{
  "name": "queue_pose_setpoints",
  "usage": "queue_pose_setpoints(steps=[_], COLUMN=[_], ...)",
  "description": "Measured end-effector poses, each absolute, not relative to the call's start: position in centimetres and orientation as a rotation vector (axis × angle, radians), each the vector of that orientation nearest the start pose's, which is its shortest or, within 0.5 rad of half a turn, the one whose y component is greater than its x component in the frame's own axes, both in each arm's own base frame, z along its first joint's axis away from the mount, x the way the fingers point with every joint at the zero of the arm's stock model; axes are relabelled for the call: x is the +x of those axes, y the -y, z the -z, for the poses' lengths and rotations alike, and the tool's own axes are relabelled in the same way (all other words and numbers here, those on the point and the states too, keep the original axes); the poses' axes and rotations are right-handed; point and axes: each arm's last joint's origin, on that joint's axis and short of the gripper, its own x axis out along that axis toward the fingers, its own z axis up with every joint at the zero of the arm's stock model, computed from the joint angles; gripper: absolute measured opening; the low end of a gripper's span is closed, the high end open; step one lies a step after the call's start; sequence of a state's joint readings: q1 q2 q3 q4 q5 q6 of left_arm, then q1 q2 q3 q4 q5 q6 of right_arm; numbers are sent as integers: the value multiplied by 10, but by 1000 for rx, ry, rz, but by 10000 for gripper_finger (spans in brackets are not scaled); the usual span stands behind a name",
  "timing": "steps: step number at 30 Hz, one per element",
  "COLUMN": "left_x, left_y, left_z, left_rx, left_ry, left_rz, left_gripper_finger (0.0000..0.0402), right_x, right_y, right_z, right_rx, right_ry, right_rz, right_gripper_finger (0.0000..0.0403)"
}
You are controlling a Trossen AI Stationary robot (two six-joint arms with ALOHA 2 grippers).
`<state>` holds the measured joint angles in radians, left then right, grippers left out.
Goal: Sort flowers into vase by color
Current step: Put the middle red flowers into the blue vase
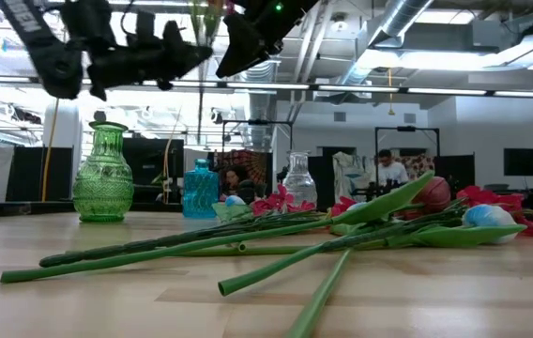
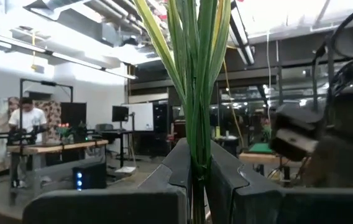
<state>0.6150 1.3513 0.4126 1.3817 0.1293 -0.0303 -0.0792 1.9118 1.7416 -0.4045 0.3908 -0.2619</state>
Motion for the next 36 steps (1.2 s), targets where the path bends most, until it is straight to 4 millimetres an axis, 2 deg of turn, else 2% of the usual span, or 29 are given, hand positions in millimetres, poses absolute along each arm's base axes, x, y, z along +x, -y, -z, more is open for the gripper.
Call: queue_pose_setpoints(steps=[5,11,36], left_x=[211,209,213], left_y=[-151,-159,-163], left_z=[-232,-226,-211], left_rx=[139,151,106], left_ry=[398,404,250], left_rz=[-497,-525,-561], left_gripper_finger=[10,10,10], right_x=[436,436,436], right_y=[46,46,46], right_z=[-317,-317,-317], right_rx=[-342,-342,-341], right_ry=[-643,-645,-644], right_rz=[378,377,377], right_gripper_finger=[196,196,196])
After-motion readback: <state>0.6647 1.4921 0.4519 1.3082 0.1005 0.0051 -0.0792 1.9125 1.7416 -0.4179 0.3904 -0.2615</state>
